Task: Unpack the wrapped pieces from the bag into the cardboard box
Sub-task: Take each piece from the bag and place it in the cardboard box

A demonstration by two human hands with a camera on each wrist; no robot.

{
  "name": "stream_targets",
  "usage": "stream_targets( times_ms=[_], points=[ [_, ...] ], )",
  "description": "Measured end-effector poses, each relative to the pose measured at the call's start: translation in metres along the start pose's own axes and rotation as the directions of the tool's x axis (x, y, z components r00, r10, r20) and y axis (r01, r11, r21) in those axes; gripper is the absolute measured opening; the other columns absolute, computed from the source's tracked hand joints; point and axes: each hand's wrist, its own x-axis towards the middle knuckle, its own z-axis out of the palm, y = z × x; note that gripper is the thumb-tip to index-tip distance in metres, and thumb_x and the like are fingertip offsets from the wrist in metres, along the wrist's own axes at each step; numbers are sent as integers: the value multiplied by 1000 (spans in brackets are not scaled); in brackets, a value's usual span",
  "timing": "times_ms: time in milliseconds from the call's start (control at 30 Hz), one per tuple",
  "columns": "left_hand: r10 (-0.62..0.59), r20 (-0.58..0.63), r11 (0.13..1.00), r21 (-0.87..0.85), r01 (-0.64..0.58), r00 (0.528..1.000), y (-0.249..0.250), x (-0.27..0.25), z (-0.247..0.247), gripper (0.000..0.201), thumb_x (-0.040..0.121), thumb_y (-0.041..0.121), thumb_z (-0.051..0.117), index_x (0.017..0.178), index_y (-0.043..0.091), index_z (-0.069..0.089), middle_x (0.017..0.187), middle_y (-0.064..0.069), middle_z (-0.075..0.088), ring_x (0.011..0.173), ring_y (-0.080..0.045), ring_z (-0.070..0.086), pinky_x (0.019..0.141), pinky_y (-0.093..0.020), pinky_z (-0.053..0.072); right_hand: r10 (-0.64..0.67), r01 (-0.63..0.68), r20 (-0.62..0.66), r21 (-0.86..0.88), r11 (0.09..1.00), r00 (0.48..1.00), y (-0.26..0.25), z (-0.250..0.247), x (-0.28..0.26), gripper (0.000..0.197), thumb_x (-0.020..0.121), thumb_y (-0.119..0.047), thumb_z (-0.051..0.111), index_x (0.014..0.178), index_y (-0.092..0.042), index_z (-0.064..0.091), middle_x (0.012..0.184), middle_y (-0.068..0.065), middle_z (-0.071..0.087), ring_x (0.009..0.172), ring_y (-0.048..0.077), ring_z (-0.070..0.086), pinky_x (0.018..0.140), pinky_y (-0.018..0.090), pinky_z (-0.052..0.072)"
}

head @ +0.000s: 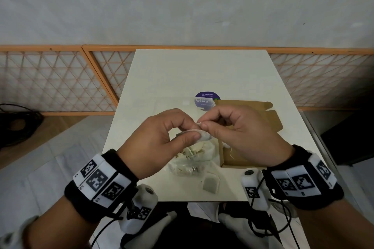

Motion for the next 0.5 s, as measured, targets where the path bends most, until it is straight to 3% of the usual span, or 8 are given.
stream_targets(
  times_ms=[67,167,267,367,500],
  points=[
    [-53,-21,991,-124,50,998,0,0,1,6,96,22,73,94,17,75,93,-2,75,90,-23,72,85,-40,59,3,-2,-24,19,1000,1000,0,2,2,8,98,-11,70,98,-12,78,86,-6,77,77,3,68,71,19,52],
    [-140,-30,923,-366,119,990,-1,5,3,18,94,17,72,97,-1,73,102,-16,76,98,-38,72,95,-53,58,11,-9,-89,31,999,996,0,4,5,9,99,-11,69,96,-12,77,82,-4,76,73,8,67,68,22,52],
    [-229,-46,853,-491,178,972,0,11,6,21,92,15,70,95,-6,73,103,-19,77,101,-33,72,99,-42,56,44,-29,-165,91,995,985,0,7,8,9,100,-10,68,98,-12,77,81,4,75,72,20,69,72,33,58],
    [-291,-71,811,-547,207,954,2,14,11,19,89,20,70,91,1,75,92,-14,79,90,-22,73,89,-27,57,63,-34,-182,158,987,981,-2,11,8,10,100,-11,67,100,-8,76,75,-2,75,67,11,69,69,24,57],
    [-294,-98,806,-561,191,951,2,17,15,16,87,18,70,86,3,73,83,-9,77,81,-15,71,79,-21,54,64,-33,-166,185,982,984,-3,12,9,12,102,-9,64,101,-5,75,73,-3,75,67,8,68,69,21,56]
  ],
)
